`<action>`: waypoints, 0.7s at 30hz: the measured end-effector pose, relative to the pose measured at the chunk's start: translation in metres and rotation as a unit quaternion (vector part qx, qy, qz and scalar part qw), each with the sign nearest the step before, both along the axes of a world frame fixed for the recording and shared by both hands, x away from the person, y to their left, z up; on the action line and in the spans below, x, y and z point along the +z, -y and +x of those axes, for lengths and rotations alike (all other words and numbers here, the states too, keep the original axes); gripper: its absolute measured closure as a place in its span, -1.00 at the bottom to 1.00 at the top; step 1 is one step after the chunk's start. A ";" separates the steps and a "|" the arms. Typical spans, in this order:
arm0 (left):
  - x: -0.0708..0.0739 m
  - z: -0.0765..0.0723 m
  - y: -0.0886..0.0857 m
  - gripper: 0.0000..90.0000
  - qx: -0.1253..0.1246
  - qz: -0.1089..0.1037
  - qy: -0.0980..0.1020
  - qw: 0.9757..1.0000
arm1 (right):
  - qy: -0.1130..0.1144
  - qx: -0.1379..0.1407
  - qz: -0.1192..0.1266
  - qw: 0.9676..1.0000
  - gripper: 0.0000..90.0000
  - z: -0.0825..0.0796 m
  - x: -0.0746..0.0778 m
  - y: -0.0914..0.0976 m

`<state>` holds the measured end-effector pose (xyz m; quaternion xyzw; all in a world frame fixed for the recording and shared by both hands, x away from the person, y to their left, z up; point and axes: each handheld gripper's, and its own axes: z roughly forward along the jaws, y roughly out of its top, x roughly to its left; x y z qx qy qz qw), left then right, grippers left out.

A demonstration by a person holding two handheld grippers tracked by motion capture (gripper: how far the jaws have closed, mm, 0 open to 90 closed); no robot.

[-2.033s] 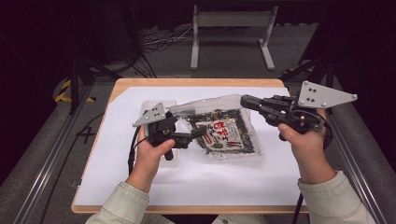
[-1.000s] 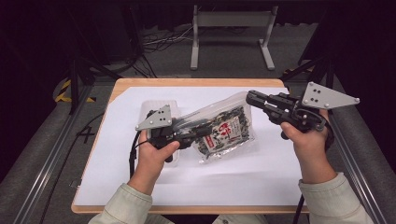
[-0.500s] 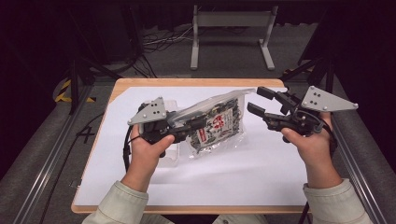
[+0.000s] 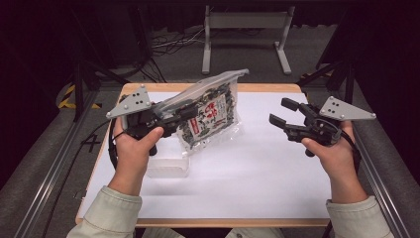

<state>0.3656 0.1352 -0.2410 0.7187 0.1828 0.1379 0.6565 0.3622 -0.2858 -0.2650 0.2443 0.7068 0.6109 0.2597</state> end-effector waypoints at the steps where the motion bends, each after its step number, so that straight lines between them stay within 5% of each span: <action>1: 0.001 0.000 -0.004 0.62 0.006 -0.002 0.001 1.000 | 0.000 -0.004 -0.001 1.000 -0.27 0.001 -0.002 0.002; 21: 0.001 0.010 -0.049 0.62 0.089 0.007 -0.001 0.996 | -0.030 -0.051 -0.032 0.998 -0.24 0.000 -0.059 0.039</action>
